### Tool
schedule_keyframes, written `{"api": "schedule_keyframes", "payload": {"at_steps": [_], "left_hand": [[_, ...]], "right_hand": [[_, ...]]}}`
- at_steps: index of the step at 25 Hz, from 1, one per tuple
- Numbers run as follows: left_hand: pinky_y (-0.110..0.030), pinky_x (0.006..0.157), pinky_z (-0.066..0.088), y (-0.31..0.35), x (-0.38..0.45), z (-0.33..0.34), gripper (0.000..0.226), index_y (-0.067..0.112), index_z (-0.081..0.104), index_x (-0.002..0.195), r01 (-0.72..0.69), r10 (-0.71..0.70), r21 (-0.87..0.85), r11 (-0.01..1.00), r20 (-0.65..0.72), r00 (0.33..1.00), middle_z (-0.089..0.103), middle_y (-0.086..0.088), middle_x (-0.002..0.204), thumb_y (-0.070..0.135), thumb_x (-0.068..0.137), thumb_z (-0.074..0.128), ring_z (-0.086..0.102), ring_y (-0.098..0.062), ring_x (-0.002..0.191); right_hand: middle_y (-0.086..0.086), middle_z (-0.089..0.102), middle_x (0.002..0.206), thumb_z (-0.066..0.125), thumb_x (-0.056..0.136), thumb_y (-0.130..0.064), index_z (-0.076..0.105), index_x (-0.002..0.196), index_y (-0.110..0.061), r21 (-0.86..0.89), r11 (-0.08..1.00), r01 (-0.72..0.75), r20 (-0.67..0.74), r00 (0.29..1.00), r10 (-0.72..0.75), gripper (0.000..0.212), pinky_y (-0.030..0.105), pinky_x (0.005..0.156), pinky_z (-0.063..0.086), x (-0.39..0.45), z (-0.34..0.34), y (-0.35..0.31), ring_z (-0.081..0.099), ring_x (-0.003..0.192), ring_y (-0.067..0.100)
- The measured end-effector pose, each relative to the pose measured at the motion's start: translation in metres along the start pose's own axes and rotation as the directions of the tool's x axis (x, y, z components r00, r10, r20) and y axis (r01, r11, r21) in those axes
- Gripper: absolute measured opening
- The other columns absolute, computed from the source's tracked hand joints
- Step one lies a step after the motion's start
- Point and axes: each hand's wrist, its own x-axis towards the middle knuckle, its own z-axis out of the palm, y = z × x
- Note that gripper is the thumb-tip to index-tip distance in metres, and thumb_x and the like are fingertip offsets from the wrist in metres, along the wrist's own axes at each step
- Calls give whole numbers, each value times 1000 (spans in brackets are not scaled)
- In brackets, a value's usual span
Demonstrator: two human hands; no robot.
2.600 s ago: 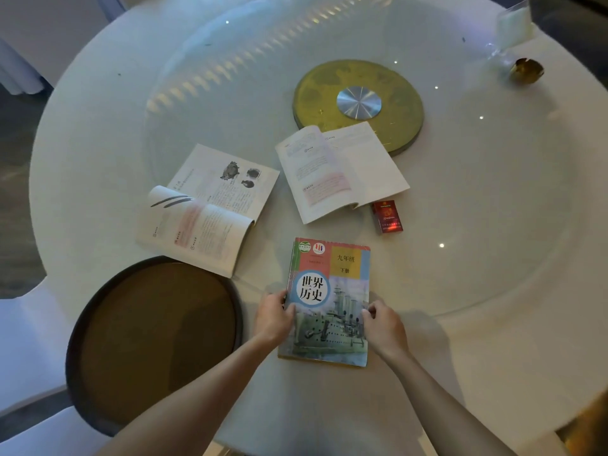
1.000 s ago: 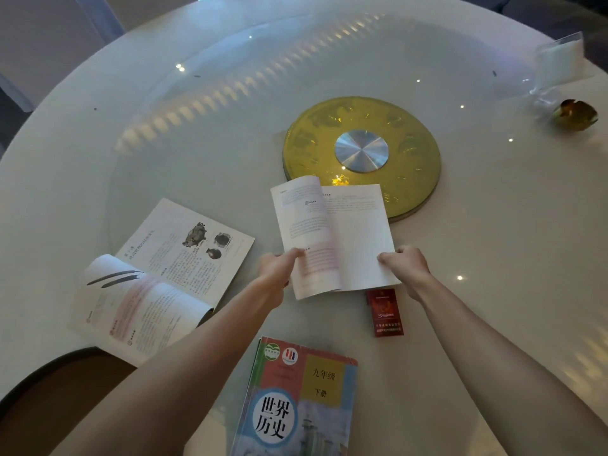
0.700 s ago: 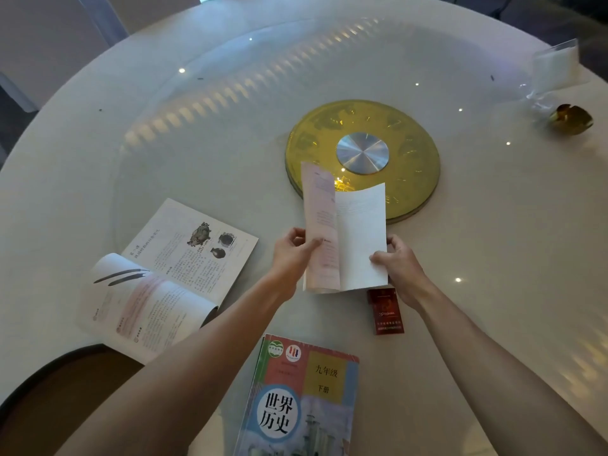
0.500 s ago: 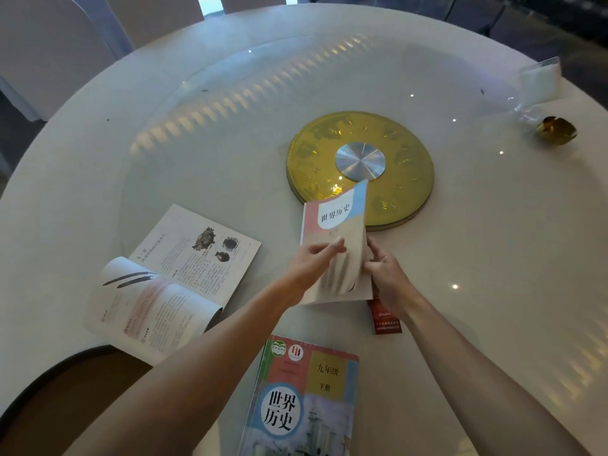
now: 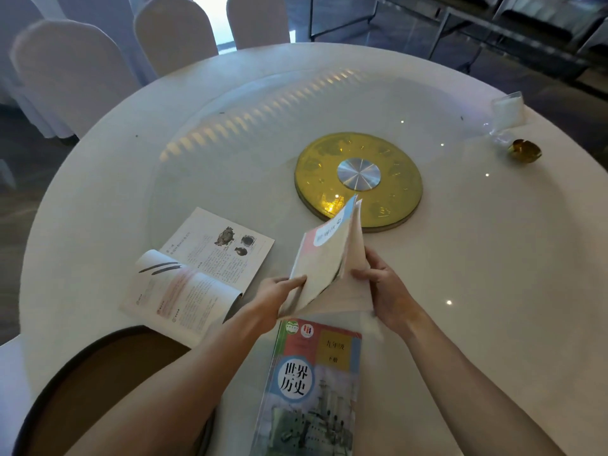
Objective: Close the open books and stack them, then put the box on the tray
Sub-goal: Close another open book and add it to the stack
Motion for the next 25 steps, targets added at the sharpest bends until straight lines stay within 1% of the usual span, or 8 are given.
{"api": "schedule_keyframes", "payload": {"at_steps": [3,5,8,11,17,20,23,25], "left_hand": [[-37,68,56,-17,-25,-10,36,15,63,112,-131,124,-45,990,-136,983,71,-7,110,18,81,82,68,-22,93],[-35,64,53,-26,-42,-16,45,23,56,114,-192,180,-58,980,-172,969,68,-2,104,15,79,82,68,-21,89],[-37,63,55,-47,-65,-27,45,27,53,115,-236,228,-56,970,-121,966,69,-2,102,17,81,81,69,-24,89],[-39,62,54,-78,-84,-32,28,26,55,117,-247,245,0,969,-126,961,69,-6,105,29,92,69,68,-26,91],[-38,62,55,-148,-95,-40,19,28,57,114,-119,136,112,987,-155,979,69,-5,104,34,97,61,67,-24,88],[-39,71,56,-171,-95,-47,22,26,56,117,-85,121,230,969,-147,982,66,-2,103,32,96,62,66,-19,88],[-29,71,59,-184,-93,-52,27,18,62,122,-122,186,422,898,-116,976,71,-4,105,24,96,63,68,-14,89],[-32,84,58,-187,-90,-54,35,16,64,129,-152,258,590,793,-99,961,68,-8,120,23,95,64,67,-18,102]], "right_hand": [[8,80,109,50,98,-30,78,116,-27,-88,993,-72,-85,994,65,34,33,70,58,-26,9,12,74,90,18],[2,79,91,51,99,-49,80,108,-21,-103,989,-107,-153,984,90,42,32,65,57,-43,14,25,73,77,15],[-1,84,93,62,102,-29,77,117,-11,-231,969,-89,-286,958,20,28,32,63,61,-67,19,48,78,74,13],[10,80,105,64,100,-12,73,104,-15,-371,919,-134,-403,915,-30,10,37,65,64,-93,25,79,78,82,19],[10,79,101,66,98,-10,69,96,-12,-444,846,-295,-491,870,45,4,49,83,65,-130,25,155,77,94,29],[17,77,97,67,94,-12,68,96,-3,-496,793,-354,-547,837,31,9,41,77,58,-140,26,186,74,94,37],[12,76,92,65,90,-15,66,95,-5,-542,732,-411,-611,791,-8,11,45,79,57,-148,28,201,72,91,35],[8,76,96,64,91,-16,67,97,-8,-578,694,-429,-628,777,-42,11,44,82,56,-151,27,203,71,91,31]]}}
